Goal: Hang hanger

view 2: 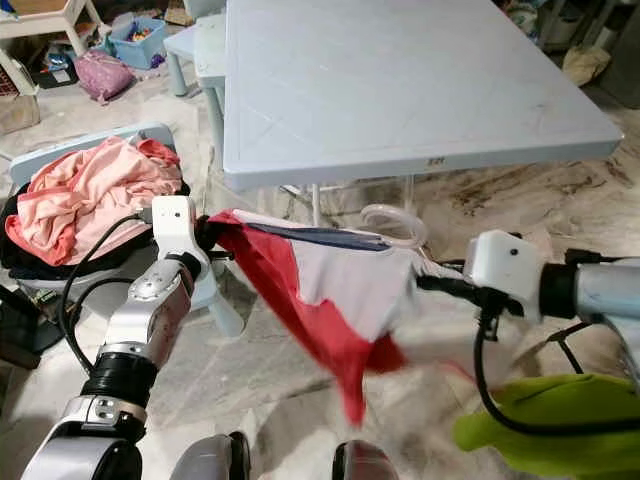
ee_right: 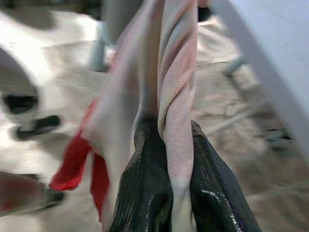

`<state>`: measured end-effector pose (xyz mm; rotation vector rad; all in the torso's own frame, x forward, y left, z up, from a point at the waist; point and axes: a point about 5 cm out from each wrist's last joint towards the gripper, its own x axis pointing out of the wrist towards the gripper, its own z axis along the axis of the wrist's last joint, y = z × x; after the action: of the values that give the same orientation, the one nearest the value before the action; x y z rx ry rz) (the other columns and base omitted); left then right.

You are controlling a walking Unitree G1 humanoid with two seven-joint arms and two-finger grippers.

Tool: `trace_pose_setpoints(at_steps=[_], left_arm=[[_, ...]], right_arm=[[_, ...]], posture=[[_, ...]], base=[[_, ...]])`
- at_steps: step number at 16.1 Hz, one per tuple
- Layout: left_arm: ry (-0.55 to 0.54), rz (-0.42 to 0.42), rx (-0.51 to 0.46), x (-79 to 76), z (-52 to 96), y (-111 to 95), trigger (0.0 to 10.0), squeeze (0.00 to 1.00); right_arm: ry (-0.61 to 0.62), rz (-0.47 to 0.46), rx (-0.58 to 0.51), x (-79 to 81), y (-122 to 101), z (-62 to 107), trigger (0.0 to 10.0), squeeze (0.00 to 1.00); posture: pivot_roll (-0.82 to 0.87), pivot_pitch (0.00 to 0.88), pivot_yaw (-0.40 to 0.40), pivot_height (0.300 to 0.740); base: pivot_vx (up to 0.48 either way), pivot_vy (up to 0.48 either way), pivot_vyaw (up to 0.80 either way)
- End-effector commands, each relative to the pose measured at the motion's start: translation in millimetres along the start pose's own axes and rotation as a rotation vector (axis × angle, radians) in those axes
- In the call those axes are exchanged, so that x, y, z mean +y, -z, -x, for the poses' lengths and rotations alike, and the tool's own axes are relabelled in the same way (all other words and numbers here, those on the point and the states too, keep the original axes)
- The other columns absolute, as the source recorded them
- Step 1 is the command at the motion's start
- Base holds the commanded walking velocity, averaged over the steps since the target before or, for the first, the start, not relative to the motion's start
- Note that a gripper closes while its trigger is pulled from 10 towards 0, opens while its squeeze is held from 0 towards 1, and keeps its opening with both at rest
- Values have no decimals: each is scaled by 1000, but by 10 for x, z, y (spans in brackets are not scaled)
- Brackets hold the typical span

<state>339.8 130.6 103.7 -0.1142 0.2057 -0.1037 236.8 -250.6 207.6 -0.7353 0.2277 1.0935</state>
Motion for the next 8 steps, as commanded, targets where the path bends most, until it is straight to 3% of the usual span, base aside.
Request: trace_pose_setpoints(at_steps=[1,3,6,8], left_arm=[[-72,28,54,150,16,89,10000,0],[-75,60,57,142,15,95,10000,0],[-54,90,19,127,4,10,10000,0],[-42,110,3,122,8,-23,10000,0]], right_arm=[[-19,46,-67,-34,-207,119,10000,0],[-80,38,-23,43,-169,117,10000,0],[-128,78,166,170,116,59,10000,0],[-155,70,189,249,174,16,10000,0]], posture=[[-168,103,35,740],[-170,102,34,740],[-161,99,33,740],[-158,98,31,740]], base=[[0,0,0],[0,0,0],[0,0,0],[0,0,0]])
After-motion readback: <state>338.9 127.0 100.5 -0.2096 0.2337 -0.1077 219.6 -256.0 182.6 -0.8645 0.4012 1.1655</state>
